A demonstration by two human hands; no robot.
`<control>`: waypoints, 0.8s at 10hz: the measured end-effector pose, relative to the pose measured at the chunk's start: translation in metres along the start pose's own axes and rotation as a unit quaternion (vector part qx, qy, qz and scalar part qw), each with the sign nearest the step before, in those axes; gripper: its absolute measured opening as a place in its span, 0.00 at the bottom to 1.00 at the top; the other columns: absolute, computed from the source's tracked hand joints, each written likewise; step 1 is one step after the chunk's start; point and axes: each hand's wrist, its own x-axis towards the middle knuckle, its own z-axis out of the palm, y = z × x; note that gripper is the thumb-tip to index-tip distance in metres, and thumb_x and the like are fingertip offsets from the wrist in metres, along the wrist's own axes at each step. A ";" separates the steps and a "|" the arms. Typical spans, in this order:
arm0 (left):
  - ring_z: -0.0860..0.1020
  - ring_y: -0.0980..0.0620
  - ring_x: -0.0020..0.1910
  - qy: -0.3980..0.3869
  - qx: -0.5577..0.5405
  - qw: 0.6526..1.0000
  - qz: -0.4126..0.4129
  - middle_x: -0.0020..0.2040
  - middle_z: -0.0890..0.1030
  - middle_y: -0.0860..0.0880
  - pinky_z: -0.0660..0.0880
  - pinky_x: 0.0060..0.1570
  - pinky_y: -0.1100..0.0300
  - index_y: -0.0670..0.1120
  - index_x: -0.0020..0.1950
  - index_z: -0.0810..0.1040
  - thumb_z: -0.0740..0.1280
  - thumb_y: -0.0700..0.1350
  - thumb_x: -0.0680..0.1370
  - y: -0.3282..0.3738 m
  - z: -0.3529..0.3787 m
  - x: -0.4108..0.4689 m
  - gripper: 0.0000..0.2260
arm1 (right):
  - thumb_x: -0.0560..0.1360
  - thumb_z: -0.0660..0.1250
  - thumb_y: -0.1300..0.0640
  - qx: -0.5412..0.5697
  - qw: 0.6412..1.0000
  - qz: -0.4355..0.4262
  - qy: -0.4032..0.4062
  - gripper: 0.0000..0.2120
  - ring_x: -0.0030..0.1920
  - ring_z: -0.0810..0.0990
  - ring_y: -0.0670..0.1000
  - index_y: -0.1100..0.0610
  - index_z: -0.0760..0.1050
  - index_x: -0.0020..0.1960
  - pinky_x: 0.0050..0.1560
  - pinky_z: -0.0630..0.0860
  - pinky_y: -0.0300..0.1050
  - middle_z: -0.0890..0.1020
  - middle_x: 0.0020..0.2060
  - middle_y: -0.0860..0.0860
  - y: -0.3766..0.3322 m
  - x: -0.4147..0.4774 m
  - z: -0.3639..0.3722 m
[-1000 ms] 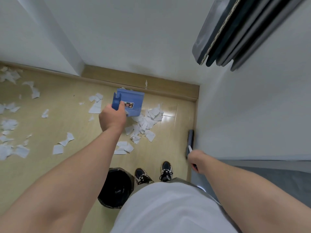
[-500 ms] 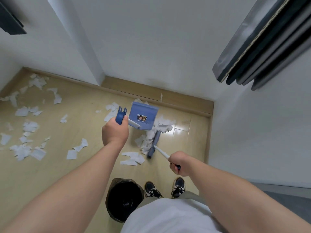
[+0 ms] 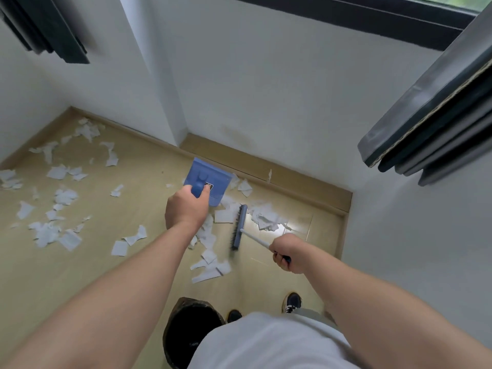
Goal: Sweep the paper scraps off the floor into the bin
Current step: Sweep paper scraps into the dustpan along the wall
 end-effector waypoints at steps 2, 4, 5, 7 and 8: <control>0.76 0.45 0.36 -0.043 0.010 0.999 -0.014 0.35 0.79 0.47 0.68 0.31 0.59 0.43 0.39 0.75 0.63 0.57 0.78 0.019 0.015 0.009 0.18 | 0.76 0.56 0.69 -0.173 0.978 -0.059 0.097 0.06 0.26 0.67 0.50 0.60 0.69 0.48 0.24 0.63 0.38 0.70 0.30 0.54 -0.044 0.018 -0.045; 0.76 0.46 0.34 -0.077 0.049 0.994 -0.051 0.34 0.77 0.48 0.66 0.29 0.61 0.46 0.37 0.73 0.62 0.55 0.78 0.044 0.048 0.018 0.15 | 0.79 0.58 0.67 -0.400 0.898 -0.083 0.163 0.04 0.27 0.71 0.48 0.62 0.70 0.50 0.26 0.68 0.36 0.74 0.32 0.53 -0.101 0.047 -0.099; 0.77 0.45 0.34 -0.090 0.040 0.990 -0.096 0.34 0.77 0.47 0.68 0.30 0.61 0.46 0.36 0.73 0.63 0.55 0.77 0.059 0.069 0.024 0.16 | 0.80 0.58 0.65 -0.460 0.869 -0.064 0.172 0.13 0.41 0.74 0.53 0.59 0.72 0.63 0.39 0.73 0.38 0.79 0.54 0.56 -0.131 0.070 -0.132; 0.74 0.48 0.31 -0.146 0.035 0.974 -0.168 0.35 0.78 0.46 0.67 0.31 0.60 0.44 0.37 0.74 0.65 0.54 0.76 0.088 0.101 0.030 0.16 | 0.82 0.51 0.63 -0.508 0.839 -0.104 0.166 0.29 0.34 0.67 0.51 0.53 0.35 0.73 0.72 0.41 0.57 0.75 0.41 0.47 -0.177 0.086 -0.192; 0.71 0.49 0.29 -0.160 0.044 0.968 -0.187 0.31 0.74 0.47 0.65 0.29 0.61 0.44 0.35 0.72 0.65 0.54 0.77 0.096 0.115 0.026 0.17 | 0.79 0.58 0.62 -0.521 0.839 -0.081 0.135 0.22 0.36 0.70 0.52 0.67 0.66 0.72 0.37 0.59 0.42 0.81 0.57 0.54 -0.180 0.114 -0.208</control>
